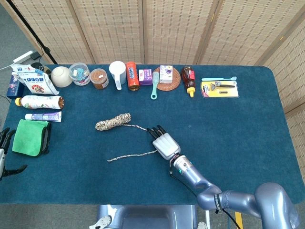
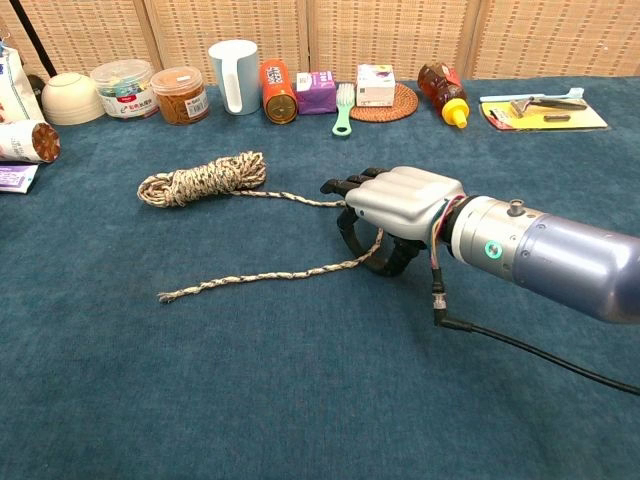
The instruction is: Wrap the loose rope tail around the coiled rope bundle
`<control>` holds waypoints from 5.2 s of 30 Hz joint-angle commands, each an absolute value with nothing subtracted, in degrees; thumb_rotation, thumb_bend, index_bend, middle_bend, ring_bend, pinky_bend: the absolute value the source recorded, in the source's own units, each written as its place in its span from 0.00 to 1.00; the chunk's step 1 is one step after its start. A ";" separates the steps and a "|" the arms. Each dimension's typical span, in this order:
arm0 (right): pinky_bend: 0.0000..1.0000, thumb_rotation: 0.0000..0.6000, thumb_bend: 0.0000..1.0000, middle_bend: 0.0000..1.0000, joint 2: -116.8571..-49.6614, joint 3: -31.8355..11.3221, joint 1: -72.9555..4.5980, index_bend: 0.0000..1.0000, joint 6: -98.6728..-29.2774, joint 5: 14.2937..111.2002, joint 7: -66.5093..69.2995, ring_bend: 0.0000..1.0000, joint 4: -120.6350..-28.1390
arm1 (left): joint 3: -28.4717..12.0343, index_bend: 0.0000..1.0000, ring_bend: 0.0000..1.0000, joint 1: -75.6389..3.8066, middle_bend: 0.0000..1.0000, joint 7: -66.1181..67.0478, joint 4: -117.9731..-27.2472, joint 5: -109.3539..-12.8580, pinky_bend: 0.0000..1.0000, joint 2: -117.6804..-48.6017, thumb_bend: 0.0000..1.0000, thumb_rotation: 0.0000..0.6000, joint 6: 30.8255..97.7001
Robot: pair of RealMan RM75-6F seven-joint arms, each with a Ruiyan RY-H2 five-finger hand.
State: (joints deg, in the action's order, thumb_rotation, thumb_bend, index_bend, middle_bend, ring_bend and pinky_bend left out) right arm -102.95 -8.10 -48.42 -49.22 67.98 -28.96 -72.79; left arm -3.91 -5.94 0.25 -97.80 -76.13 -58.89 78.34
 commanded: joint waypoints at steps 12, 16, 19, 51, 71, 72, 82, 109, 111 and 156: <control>0.00 1.00 0.44 0.00 -102.09 -7.75 -47.95 0.58 -50.55 69.89 -27.00 0.00 -73.35 | -3.88 0.00 0.00 -6.10 0.00 0.78 -97.84 -75.87 0.00 -59.10 0.05 1.00 78.11; 0.00 1.00 0.44 0.00 -101.15 -7.71 -47.50 0.58 -51.42 70.90 -25.71 0.00 -74.77 | -4.40 0.00 0.00 -6.80 0.00 0.92 -97.04 -75.23 0.00 -59.67 0.05 1.00 77.31; 0.00 1.00 0.44 0.00 -100.35 -7.62 -47.24 0.58 -51.83 71.44 -25.15 0.00 -75.71 | -4.76 0.00 0.00 -7.37 0.00 0.92 -96.31 -75.17 0.00 -60.18 0.05 1.00 76.87; 0.00 1.00 0.47 0.00 -89.35 -8.56 -44.12 0.58 -56.72 69.72 -28.48 0.00 -87.79 | -13.11 0.00 0.00 -30.82 0.00 11.94 -87.76 -67.93 0.00 -73.33 0.05 1.00 54.96; 0.00 1.00 0.47 0.00 -86.42 -8.23 -42.97 0.58 -57.30 69.84 -26.35 0.00 -89.35 | -14.49 0.00 0.00 -42.26 0.00 31.12 -80.15 -50.55 0.10 -89.20 0.05 1.00 54.14; 0.00 1.00 0.47 0.00 -86.30 -8.20 -42.92 0.58 -57.31 69.90 -26.19 0.00 -89.37 | -14.38 0.00 0.00 -42.61 0.00 31.92 -79.82 -49.95 0.12 -89.67 0.05 1.00 54.34; 0.00 1.00 0.48 0.00 -85.61 -8.12 -42.57 0.58 -57.43 70.44 -24.74 0.00 -89.18 | -15.08 0.00 0.00 -46.30 0.00 35.04 -74.60 -43.71 0.17 -94.91 0.09 1.00 53.47; 0.00 1.00 0.48 0.00 -83.72 -7.68 -41.47 0.59 -57.89 73.07 -20.49 0.00 -89.54 | -14.23 0.44 0.39 -49.58 0.29 30.84 -66.97 -46.71 0.58 -100.63 0.33 1.00 53.14; 0.00 1.00 0.48 0.00 -83.19 -7.78 -41.34 0.59 -58.09 73.54 -19.79 0.00 -90.32 | -13.85 0.45 0.39 -49.30 0.30 26.76 -67.01 -51.00 0.58 -99.83 0.34 1.00 52.74; 0.00 1.00 0.50 0.00 -71.35 -22.21 -53.53 0.61 -52.65 50.23 -18.94 0.00 -117.13 | -8.89 0.46 0.38 -53.87 0.30 10.86 -58.62 -76.84 0.58 -102.95 0.35 1.00 50.85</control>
State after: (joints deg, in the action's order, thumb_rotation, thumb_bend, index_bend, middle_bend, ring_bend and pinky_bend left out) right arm -71.89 -21.16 -52.13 -53.01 52.10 -18.56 -116.29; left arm -8.91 -53.84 10.82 -58.66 -76.80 -102.91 50.87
